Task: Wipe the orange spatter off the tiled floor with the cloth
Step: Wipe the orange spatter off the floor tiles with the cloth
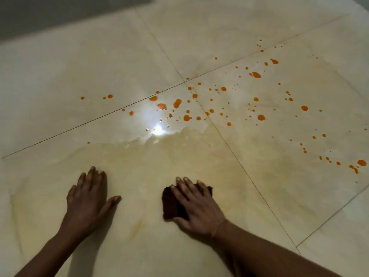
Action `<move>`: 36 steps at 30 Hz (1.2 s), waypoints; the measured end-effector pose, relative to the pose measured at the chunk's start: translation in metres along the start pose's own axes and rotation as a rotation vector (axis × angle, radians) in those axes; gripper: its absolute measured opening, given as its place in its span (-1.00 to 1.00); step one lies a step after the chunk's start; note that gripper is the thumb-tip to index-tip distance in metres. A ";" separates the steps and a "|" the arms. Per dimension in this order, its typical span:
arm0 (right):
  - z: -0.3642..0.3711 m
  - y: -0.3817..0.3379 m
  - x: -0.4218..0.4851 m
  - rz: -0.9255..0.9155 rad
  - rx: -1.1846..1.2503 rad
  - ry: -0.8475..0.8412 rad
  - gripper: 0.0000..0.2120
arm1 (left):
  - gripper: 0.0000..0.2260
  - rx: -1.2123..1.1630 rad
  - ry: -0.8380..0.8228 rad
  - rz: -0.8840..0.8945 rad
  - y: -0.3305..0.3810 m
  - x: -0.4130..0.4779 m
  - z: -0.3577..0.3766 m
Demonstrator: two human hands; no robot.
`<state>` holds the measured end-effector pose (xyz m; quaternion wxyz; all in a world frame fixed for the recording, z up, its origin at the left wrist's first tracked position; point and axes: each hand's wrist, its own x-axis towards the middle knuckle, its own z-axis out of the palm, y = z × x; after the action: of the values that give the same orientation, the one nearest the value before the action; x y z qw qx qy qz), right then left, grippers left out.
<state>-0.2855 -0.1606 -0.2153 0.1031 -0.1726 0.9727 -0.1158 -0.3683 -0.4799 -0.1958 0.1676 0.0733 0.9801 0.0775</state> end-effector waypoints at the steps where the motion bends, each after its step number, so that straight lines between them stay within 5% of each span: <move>1: -0.003 0.018 0.003 0.021 -0.049 0.015 -0.24 | -0.14 -0.017 -0.001 -0.011 -0.002 -0.003 0.004; 5: -0.015 0.033 0.038 0.418 0.016 0.082 -0.28 | -0.19 -0.088 0.043 -0.046 -0.002 -0.011 0.017; 10: -0.014 -0.049 0.046 0.051 0.294 -0.084 -0.38 | -0.25 -0.147 0.072 -0.054 -0.003 -0.012 0.027; 12: -0.032 -0.062 0.051 0.085 0.626 -0.159 -0.49 | -0.26 -0.173 0.078 -0.042 -0.005 -0.010 0.028; 15: -0.060 -0.052 0.069 0.518 1.220 -0.176 -0.74 | -0.24 -0.183 0.091 -0.027 -0.007 -0.011 0.030; 17: -0.072 -0.030 0.077 0.761 1.373 -0.263 -0.72 | -0.22 -0.184 0.103 -0.023 -0.009 -0.011 0.030; 19: -0.078 0.000 0.077 0.764 1.125 -0.226 -0.72 | -0.21 -0.185 0.108 -0.027 -0.008 -0.010 0.032; 23: -0.076 0.032 0.059 0.510 0.354 0.124 -0.70 | -0.23 -0.176 0.110 -0.033 -0.008 -0.010 0.033; 27: -0.038 -0.008 0.048 0.046 0.074 0.042 -0.49 | -0.25 -0.172 0.099 -0.033 -0.007 -0.011 0.031; 30: -0.008 -0.010 0.041 0.110 -0.010 -0.009 -0.31 | -0.24 -0.140 0.123 -0.044 -0.013 -0.018 0.026; 36: -0.019 0.030 0.043 -0.082 -0.151 -0.066 -0.33 | -0.29 -0.114 0.149 -0.171 -0.054 -0.061 0.035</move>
<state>-0.3390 -0.1455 -0.2123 0.1170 -0.2234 0.9668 -0.0404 -0.3058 -0.5388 -0.2187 0.1044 -0.0259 0.9864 0.1240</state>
